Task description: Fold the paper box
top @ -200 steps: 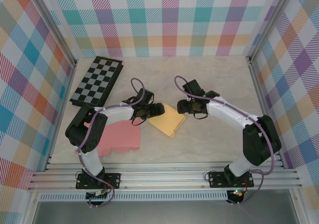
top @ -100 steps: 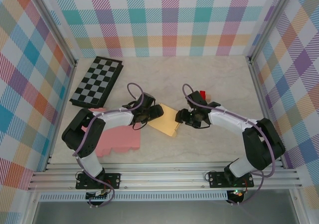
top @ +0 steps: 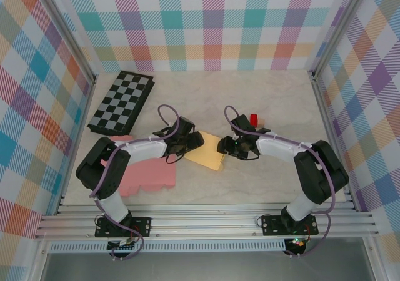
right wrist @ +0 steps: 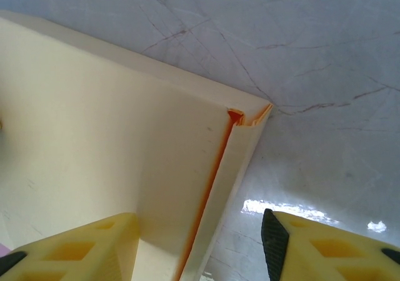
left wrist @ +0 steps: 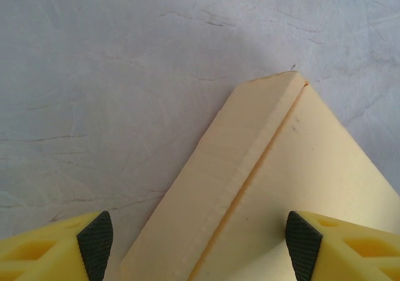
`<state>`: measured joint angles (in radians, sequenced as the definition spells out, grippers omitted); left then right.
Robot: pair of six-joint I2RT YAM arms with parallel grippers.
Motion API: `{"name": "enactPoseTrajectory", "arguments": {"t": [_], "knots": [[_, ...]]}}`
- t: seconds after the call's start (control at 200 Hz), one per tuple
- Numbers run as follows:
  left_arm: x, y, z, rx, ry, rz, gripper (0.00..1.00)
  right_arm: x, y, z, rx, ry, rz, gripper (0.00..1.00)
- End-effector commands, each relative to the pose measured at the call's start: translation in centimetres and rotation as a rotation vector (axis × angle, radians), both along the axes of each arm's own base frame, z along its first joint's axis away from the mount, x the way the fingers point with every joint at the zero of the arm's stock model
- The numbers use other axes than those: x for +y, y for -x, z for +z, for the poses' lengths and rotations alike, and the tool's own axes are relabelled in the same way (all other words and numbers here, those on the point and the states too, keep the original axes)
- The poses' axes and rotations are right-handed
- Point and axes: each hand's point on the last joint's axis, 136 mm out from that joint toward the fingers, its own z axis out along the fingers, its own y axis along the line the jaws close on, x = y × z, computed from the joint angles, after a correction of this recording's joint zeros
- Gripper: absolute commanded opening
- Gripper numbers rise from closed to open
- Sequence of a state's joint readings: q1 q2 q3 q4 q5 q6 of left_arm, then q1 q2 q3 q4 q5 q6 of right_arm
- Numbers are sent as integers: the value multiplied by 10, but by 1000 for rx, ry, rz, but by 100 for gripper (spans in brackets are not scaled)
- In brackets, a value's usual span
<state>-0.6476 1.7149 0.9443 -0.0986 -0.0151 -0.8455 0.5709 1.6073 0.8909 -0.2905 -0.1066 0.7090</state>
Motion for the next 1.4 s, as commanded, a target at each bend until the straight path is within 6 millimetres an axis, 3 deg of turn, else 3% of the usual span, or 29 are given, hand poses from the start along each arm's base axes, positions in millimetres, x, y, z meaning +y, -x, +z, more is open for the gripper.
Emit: {"name": "enactPoseTrajectory", "arguments": {"t": [0.0,0.165,0.34,0.45,0.52,0.685,0.935,1.05,1.395], "knots": [[6,11,-1,11,-35,-6,75,2,-4,-4,-22,4,32,56],[9,11,3,-20,-62,-33,75,1,-5,-5,-40,17,50,55],[4,7,20,-49,-56,-77,77,-2,-7,-4,-74,46,84,55],[-5,4,35,-64,-20,-110,84,-2,-9,-2,-95,56,112,54],[-8,2,46,-81,2,-120,99,-1,-10,-1,-107,61,130,54],[-16,0,58,-57,37,-134,100,-2,-11,0,-130,77,157,54],[-24,4,48,14,54,-107,100,-1,-14,2,-145,81,176,54],[-10,17,34,141,-41,-54,100,0,-15,2,-147,82,184,54],[-25,35,10,232,-67,-35,100,0,-15,-1,-143,88,188,54]]}}
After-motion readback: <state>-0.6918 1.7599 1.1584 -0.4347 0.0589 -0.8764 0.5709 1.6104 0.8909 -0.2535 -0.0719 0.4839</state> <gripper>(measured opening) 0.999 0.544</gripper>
